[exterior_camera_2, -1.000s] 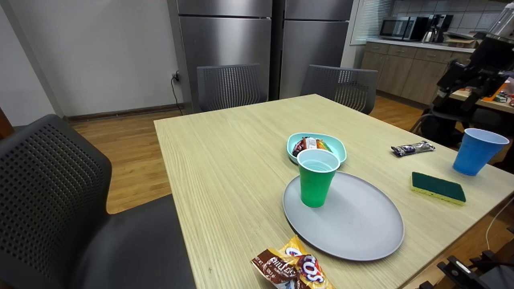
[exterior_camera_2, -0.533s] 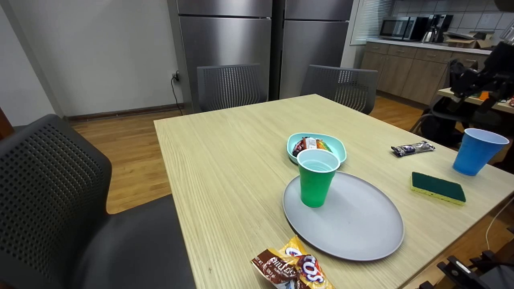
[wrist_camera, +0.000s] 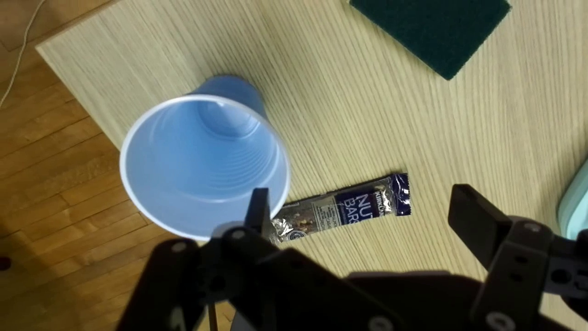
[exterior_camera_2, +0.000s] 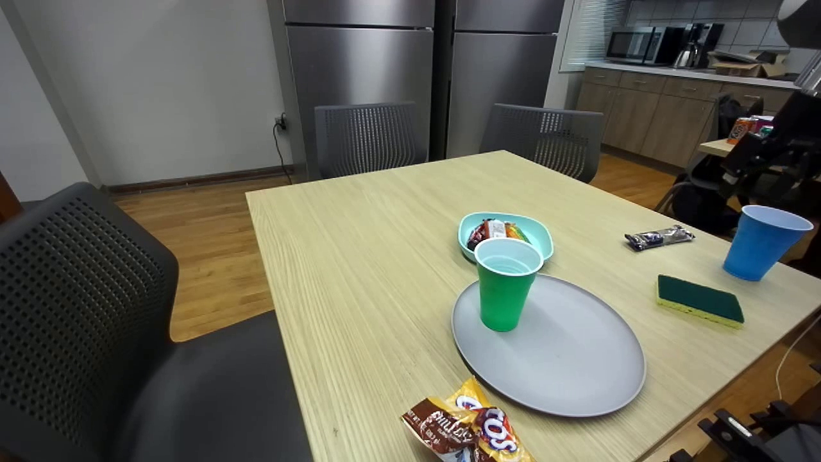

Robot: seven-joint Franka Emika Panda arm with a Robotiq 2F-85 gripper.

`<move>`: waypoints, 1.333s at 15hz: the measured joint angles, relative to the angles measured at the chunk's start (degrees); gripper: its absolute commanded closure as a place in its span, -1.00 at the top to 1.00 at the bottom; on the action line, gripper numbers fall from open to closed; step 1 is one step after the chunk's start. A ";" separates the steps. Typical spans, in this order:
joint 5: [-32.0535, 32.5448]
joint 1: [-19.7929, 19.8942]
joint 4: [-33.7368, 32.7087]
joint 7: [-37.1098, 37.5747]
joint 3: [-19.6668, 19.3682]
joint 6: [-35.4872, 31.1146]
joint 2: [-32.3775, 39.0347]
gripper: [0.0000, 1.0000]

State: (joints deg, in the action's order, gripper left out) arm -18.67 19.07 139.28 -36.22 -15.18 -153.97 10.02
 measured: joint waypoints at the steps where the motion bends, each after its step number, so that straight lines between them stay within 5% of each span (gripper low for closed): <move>1: 0.00 0.23 -0.17 0.04 0.02 -0.33 0.64 1.00; 10: 0.00 1.96 -3.60 3.60 2.24 -3.80 8.76 1.00; 12: 0.00 2.64 -4.62 4.63 3.37 -4.07 10.28 0.45; 20: 0.07 5.02 -5.85 5.00 6.08 -6.42 11.93 -0.81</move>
State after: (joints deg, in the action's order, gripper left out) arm -18.60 24.09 133.43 -31.22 -9.10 -160.39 21.95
